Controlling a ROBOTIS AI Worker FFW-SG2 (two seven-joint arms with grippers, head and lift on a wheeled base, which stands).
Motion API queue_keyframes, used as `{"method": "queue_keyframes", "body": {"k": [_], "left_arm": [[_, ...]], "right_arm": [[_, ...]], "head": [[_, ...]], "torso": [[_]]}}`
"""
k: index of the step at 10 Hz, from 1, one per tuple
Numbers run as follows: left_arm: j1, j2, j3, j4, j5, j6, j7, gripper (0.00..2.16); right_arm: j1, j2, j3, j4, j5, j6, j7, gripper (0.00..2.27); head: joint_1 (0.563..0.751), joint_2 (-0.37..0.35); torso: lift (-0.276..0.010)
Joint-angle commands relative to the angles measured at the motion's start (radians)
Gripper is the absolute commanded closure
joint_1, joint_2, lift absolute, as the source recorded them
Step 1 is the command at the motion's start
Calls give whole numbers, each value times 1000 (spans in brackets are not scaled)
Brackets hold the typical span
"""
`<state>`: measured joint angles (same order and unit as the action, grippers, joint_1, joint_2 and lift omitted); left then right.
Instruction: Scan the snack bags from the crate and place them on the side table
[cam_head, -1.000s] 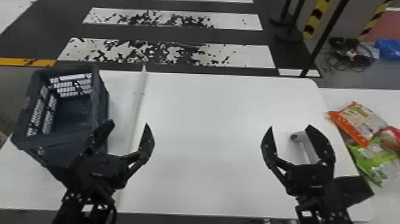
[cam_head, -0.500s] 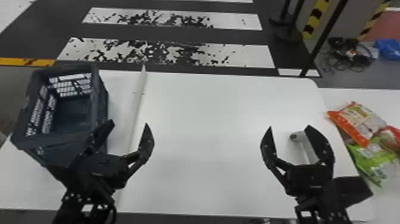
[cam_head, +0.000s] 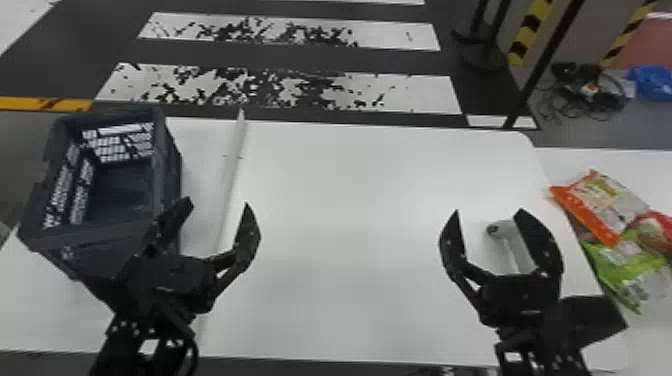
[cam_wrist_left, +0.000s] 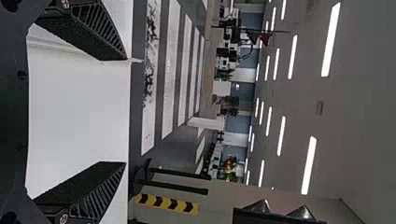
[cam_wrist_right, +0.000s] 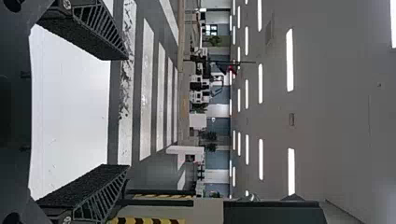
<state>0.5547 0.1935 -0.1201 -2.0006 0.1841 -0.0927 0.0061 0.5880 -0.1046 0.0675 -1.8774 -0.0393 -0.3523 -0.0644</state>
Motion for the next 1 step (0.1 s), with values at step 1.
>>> {"method": "queue_keyframes", "body": {"k": [1], "left_arm": [[-7,0,-3,13,2,-6,2,70]], "right_arm": [[-2,2,-3,3,1,-1,0,56]], "head": [[695,-45]], "torso": [[-81]]}}
